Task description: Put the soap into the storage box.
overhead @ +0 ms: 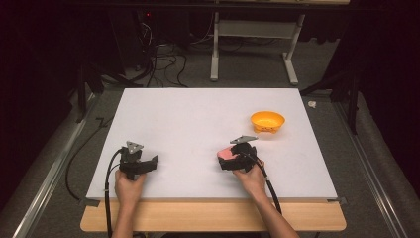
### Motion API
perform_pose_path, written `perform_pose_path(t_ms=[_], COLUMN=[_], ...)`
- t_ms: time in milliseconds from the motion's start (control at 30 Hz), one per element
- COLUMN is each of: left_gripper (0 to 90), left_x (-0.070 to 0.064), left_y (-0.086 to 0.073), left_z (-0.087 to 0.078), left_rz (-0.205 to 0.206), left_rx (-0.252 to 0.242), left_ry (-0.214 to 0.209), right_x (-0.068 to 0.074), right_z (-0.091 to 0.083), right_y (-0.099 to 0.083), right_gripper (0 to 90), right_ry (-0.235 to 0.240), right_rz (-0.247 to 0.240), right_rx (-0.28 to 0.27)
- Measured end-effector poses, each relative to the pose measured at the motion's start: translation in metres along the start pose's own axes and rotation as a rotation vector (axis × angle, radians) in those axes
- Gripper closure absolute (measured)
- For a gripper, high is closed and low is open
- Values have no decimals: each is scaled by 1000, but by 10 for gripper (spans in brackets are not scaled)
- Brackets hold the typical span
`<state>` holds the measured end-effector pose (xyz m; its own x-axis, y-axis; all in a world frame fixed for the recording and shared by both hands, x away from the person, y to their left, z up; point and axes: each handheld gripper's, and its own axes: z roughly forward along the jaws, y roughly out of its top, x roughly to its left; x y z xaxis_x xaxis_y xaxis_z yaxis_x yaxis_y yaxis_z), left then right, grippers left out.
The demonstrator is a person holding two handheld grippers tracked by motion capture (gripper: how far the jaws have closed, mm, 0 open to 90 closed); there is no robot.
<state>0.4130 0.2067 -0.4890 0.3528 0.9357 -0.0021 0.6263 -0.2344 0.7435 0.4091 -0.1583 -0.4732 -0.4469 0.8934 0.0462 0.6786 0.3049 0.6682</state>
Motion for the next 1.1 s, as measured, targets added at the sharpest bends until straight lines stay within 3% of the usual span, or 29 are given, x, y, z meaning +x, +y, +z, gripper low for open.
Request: perform_pose_path(t_ms=[100, 500, 767, 1100], left_gripper=[218, 218, 218, 218], left_x=[0, 0, 0, 0], left_y=[0, 0, 0, 0], left_z=[0, 0, 0, 0], left_rz=[0, 0, 0, 0], left_rx=[0, 0, 0, 0], left_ry=[0, 0, 0, -1], right_x=[2, 6, 8, 2], right_z=[6, 6, 4, -10], right_y=[-1, -2, -1, -1], right_gripper=[119, 136, 138, 139], right_ry=[-14, -41, -28, 1], right_rz=[-14, -43, -55, -40], right_rx=[21, 22, 26, -9])
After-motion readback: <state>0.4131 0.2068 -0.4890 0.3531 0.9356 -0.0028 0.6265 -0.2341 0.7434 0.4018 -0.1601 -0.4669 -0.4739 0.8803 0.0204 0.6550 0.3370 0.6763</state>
